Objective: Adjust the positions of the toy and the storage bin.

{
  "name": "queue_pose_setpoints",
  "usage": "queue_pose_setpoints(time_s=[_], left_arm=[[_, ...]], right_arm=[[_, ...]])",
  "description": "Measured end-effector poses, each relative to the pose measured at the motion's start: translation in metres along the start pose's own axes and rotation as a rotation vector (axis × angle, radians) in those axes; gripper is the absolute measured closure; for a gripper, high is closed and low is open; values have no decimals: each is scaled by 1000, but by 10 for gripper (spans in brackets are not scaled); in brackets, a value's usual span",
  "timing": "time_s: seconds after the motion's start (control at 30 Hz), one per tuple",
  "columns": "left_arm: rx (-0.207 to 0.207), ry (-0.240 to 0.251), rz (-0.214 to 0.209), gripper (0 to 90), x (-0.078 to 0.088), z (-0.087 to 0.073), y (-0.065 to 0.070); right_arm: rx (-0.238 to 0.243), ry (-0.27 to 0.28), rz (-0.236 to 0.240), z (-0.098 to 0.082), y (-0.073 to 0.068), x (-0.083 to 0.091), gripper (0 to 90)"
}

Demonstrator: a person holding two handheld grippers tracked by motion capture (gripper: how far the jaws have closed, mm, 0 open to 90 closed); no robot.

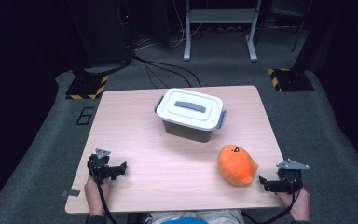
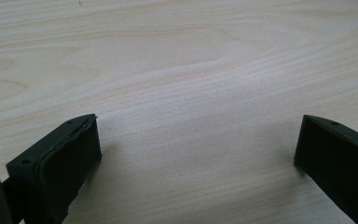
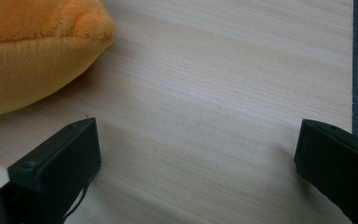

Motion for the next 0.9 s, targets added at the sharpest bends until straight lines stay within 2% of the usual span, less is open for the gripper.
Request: queue_pose_setpoints(time_s=[0.43,0.67,0.73,0.9], left_arm=[[-4,-4,2,0,0,0,0],[-4,-4,2,0,0,0,0],[-4,-3,2,0,0,0,0],[-4,-4,2,0,0,0,0]], right_arm=[[4,-4,3,0,0,0,0],[17,-27,14,2,1,1,0],[4,-33,12,3,0,1,0],[-3,-46,43,6,-3,4,0]])
Point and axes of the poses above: each handheld gripper's, and its own axes: x roughly backward along the jaws, z roughly out of its top, y roughly to its right, the point moved 1 cm from there along -x, roughly forward along the jaws, and after that the axes turned 1 degree about x, right-handed, at the moved point
